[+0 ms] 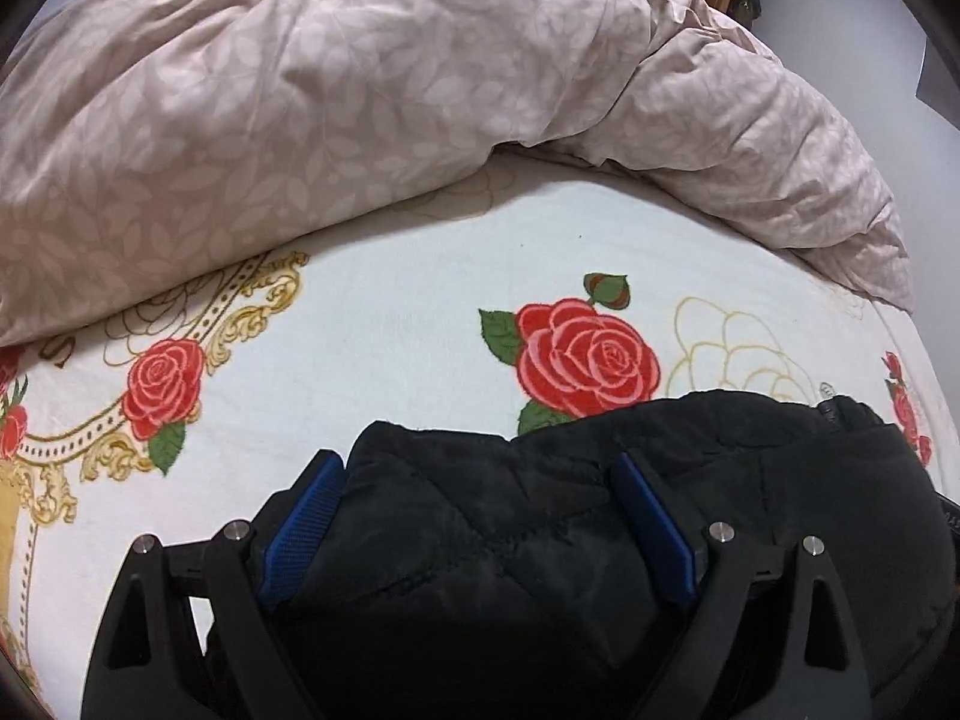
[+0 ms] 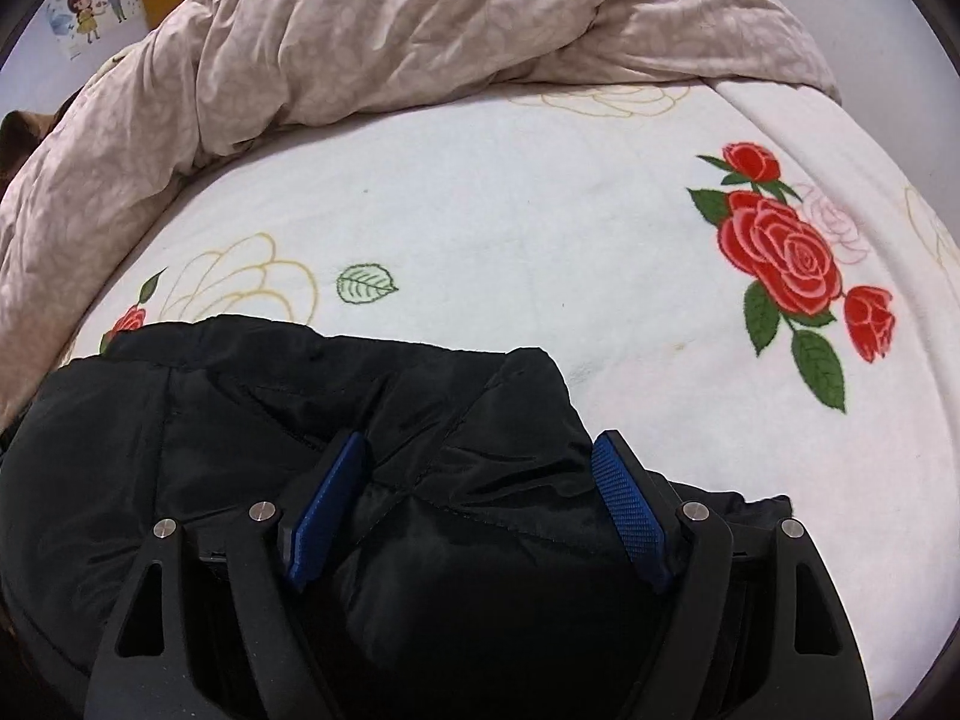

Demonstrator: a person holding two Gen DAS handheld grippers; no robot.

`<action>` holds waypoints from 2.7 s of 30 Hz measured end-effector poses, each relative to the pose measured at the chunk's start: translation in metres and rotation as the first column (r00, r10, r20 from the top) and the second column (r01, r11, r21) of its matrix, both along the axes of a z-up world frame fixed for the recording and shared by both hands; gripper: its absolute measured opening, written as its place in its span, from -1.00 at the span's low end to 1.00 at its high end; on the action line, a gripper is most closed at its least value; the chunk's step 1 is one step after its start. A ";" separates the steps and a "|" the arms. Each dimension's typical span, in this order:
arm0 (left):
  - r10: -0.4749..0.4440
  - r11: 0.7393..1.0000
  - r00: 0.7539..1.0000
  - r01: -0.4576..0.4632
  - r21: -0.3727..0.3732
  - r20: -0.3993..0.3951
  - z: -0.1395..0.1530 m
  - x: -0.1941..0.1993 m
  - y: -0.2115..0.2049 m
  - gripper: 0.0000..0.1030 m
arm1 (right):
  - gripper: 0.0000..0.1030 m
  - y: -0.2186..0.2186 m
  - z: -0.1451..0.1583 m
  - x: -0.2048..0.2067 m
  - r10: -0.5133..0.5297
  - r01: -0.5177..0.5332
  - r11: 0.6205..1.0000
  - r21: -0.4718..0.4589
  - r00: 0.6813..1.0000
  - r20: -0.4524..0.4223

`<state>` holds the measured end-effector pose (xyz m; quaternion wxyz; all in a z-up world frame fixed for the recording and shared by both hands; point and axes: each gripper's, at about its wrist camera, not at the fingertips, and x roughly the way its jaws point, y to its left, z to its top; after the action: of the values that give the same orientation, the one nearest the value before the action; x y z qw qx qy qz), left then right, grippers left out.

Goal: Fold large clothes

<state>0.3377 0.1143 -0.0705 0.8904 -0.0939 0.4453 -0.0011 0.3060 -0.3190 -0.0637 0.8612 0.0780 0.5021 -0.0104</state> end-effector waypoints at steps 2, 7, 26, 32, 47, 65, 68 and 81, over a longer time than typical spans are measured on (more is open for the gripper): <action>0.002 1.000 1.000 -0.002 -0.009 0.011 -0.003 0.000 0.001 0.81 | 0.50 -0.003 -0.003 0.000 -0.002 0.002 1.000 0.014 1.000 0.005; 0.008 1.000 1.000 -0.008 -0.002 0.014 -0.007 -0.001 0.000 0.82 | 0.51 -0.001 -0.007 0.001 -0.011 0.011 1.000 0.003 1.000 0.015; -0.192 0.981 0.979 0.189 0.045 0.064 0.060 -0.024 -0.073 0.77 | 0.50 0.010 0.048 -0.028 0.025 -0.023 0.999 -0.041 0.999 0.046; -0.171 0.984 0.984 0.168 0.056 0.047 0.022 -0.024 -0.074 0.80 | 0.50 -0.004 0.015 -0.027 0.020 -0.020 1.000 -0.019 0.999 0.050; -0.073 0.997 0.996 0.074 -0.011 0.055 0.031 -0.064 0.028 0.64 | -0.18 -0.012 0.045 -0.084 -0.017 0.019 1.000 -0.018 0.994 0.103; -0.053 0.999 0.997 0.053 -0.004 0.047 0.017 -0.049 0.020 0.69 | -0.23 -0.010 0.031 -0.078 -0.014 0.023 0.994 -0.107 0.996 0.085; -0.050 0.998 0.997 0.051 -0.022 0.051 0.034 -0.053 0.027 0.68 | -0.23 -0.012 0.061 -0.083 -0.031 0.040 0.996 -0.084 0.994 0.107; -0.077 0.997 0.997 0.078 -0.013 0.019 0.017 -0.019 0.020 0.69 | -0.19 0.000 0.037 -0.021 -0.011 0.012 0.999 -0.036 1.000 0.026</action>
<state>0.3186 0.1345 -0.0538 0.8931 -0.0825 0.4405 -0.0394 0.2847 -0.3186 -0.0264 0.8689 0.0653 0.4901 -0.0236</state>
